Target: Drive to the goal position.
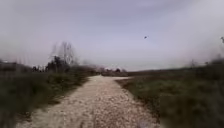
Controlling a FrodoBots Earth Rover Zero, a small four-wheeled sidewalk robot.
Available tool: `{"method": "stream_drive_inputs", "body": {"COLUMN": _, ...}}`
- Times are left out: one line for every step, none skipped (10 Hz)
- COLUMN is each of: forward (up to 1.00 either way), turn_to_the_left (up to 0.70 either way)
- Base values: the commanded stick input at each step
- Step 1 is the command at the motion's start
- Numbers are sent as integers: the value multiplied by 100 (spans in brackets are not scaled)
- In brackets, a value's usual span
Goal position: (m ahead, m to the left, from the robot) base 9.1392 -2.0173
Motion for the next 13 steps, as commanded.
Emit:
{"method": "stream_drive_inputs", "body": {"forward": 70, "turn_to_the_left": 0}}
{"method": "stream_drive_inputs", "body": {"forward": 70, "turn_to_the_left": 0}}
{"method": "stream_drive_inputs", "body": {"forward": 70, "turn_to_the_left": 0}}
{"method": "stream_drive_inputs", "body": {"forward": 70, "turn_to_the_left": 0}}
{"method": "stream_drive_inputs", "body": {"forward": 70, "turn_to_the_left": 0}}
{"method": "stream_drive_inputs", "body": {"forward": 70, "turn_to_the_left": 0}}
{"method": "stream_drive_inputs", "body": {"forward": 70, "turn_to_the_left": 0}}
{"method": "stream_drive_inputs", "body": {"forward": 70, "turn_to_the_left": 0}}
{"method": "stream_drive_inputs", "body": {"forward": 70, "turn_to_the_left": 0}}
{"method": "stream_drive_inputs", "body": {"forward": 70, "turn_to_the_left": 0}}
{"method": "stream_drive_inputs", "body": {"forward": 70, "turn_to_the_left": 0}}
{"method": "stream_drive_inputs", "body": {"forward": 70, "turn_to_the_left": 0}}
{"method": "stream_drive_inputs", "body": {"forward": 70, "turn_to_the_left": 0}}
